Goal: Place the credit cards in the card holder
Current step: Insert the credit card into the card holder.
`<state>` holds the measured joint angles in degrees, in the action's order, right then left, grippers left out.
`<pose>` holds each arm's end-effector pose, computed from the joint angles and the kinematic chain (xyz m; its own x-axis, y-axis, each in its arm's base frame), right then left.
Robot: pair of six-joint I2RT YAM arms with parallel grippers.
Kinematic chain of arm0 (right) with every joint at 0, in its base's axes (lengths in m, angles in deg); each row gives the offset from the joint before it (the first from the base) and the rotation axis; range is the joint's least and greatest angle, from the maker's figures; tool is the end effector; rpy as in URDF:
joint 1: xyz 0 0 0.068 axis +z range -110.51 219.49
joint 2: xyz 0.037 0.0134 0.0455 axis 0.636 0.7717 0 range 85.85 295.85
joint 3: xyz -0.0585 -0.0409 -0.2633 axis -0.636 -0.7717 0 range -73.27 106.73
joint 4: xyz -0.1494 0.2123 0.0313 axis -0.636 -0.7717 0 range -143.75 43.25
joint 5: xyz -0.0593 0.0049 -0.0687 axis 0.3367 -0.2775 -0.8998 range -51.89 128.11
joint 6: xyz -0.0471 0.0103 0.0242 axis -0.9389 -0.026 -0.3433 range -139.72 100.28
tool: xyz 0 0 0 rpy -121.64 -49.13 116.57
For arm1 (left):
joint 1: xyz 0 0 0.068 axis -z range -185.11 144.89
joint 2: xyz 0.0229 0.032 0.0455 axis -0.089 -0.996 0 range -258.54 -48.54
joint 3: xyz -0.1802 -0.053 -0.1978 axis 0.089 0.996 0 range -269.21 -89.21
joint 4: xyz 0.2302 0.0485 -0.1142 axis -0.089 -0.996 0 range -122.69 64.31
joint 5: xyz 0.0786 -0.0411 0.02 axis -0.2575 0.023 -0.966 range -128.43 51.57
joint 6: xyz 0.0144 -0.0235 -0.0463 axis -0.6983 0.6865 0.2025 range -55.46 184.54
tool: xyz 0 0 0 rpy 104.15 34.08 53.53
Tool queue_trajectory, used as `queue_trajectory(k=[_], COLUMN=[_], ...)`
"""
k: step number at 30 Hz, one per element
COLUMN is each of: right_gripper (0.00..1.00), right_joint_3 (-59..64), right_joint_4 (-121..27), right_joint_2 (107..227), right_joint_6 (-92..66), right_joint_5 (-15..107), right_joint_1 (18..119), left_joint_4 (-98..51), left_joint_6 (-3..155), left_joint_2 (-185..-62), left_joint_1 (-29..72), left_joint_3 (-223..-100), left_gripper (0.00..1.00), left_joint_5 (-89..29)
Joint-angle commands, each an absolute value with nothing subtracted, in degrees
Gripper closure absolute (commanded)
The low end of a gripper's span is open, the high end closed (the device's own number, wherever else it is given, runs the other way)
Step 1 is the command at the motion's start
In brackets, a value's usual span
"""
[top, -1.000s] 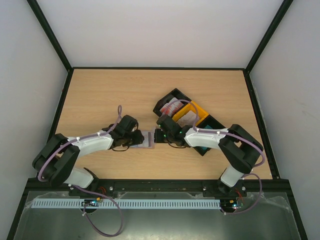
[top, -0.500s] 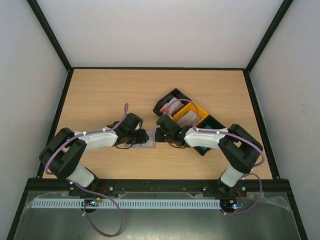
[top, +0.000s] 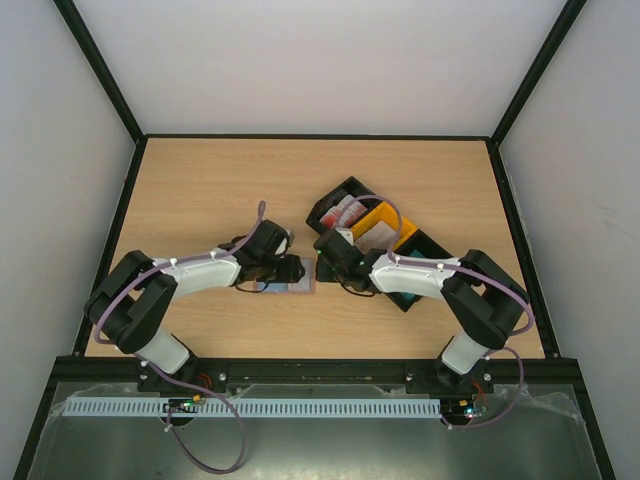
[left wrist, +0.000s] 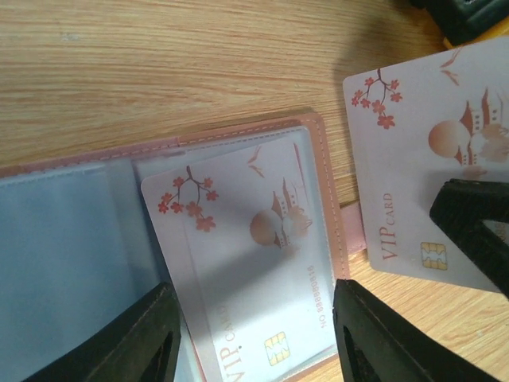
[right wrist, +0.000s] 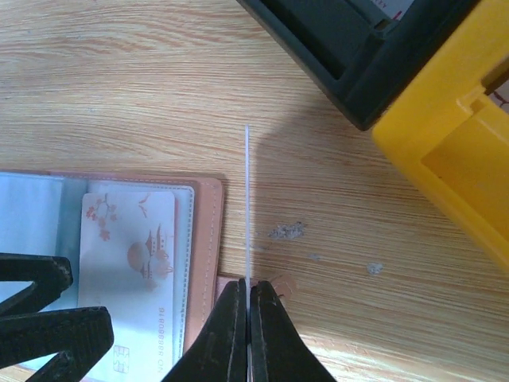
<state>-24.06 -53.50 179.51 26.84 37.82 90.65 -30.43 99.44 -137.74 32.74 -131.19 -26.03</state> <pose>0.2024 0.2510 0.1628 -0.9002 0.0398 -0.4337 -0.1793 0.8737 0.4522 0.2272 -0.1863 0.1527 -0.9127 0.0016 -0.4086 0.2214 0.8424 -0.4913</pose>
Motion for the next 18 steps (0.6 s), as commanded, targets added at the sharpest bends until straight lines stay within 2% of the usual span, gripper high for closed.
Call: queue_trajectory(k=[1,9,14,18], right_gripper=[0.98,0.98,0.98,0.98], right_joint_3=[-22.24,-21.48,-21.76,-22.08], right_joint_4=[-56.52,-55.53,-54.65,-53.76], right_joint_2=[178.95,181.32,181.82,181.72], right_joint_6=[27.02,26.33,26.16,26.07], right_joint_5=[35.25,38.04,39.52,40.35], right_joint_1=[91.00,91.02,91.03,91.02], left_joint_4=[-32.16,-34.03,-32.98,-30.92], left_joint_6=[98.06,98.98,99.16,98.41], left_joint_2=[-139.73,-142.87,-143.13,-143.17], left_joint_1=[33.12,33.63,34.02,34.11], left_joint_3=[-133.27,-135.35,-135.46,-135.07], left_gripper=[0.43,0.33,0.34,0.39], left_joint_5=[-27.27,-29.40,-28.03,-25.20])
